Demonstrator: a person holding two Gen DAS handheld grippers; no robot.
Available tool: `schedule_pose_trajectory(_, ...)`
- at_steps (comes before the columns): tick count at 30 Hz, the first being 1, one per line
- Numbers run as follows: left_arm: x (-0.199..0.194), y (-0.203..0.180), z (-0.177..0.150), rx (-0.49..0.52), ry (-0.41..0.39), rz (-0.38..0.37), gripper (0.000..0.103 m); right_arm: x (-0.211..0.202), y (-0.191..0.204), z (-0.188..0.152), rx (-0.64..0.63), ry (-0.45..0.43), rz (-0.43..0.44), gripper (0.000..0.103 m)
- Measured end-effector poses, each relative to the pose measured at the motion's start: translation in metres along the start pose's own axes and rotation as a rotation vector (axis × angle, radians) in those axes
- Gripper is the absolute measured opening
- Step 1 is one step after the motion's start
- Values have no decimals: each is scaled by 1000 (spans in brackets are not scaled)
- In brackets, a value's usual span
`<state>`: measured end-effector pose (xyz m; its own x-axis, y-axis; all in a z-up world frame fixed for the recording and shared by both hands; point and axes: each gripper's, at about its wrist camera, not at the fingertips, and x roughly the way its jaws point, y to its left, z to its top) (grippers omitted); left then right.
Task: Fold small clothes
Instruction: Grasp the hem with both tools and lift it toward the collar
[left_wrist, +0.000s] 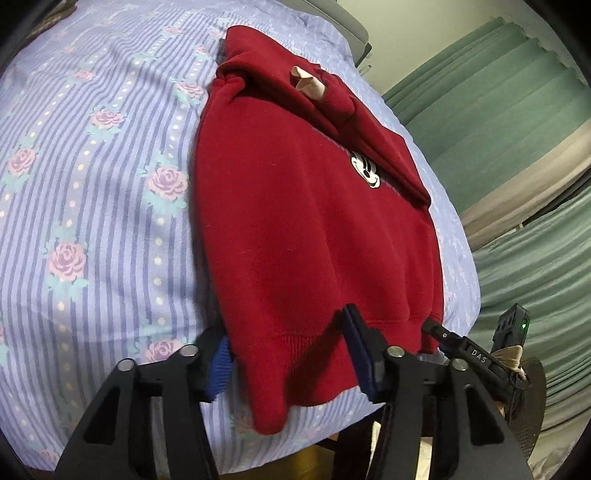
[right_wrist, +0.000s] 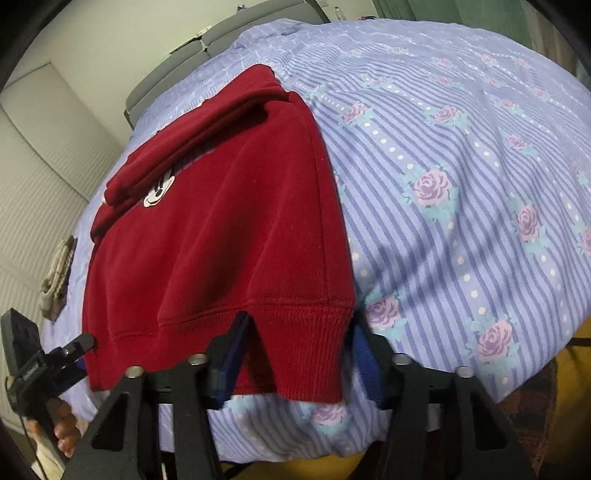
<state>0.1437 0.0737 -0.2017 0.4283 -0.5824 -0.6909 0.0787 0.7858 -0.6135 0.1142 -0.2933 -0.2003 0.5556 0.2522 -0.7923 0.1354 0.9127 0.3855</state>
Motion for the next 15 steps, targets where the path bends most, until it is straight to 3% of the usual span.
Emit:
schedule_pose_trajectory(5,-15,-9,0,30,-24,-4,31,-9,1,3,18,14,35,19)
schedule_pose_trajectory(7,-24,-14,0,41,-44,-5,22,-18,0,6,43,3,62,17)
schedule_pose_trajectory(10,-36,-21,1,50,-81,-14,16,-33,4,10,41,-27,72,16)
schedule_pose_trajectory(15,-59,-28,2,27,-141,-24,14,-58,12,15,25,-74,77,16)
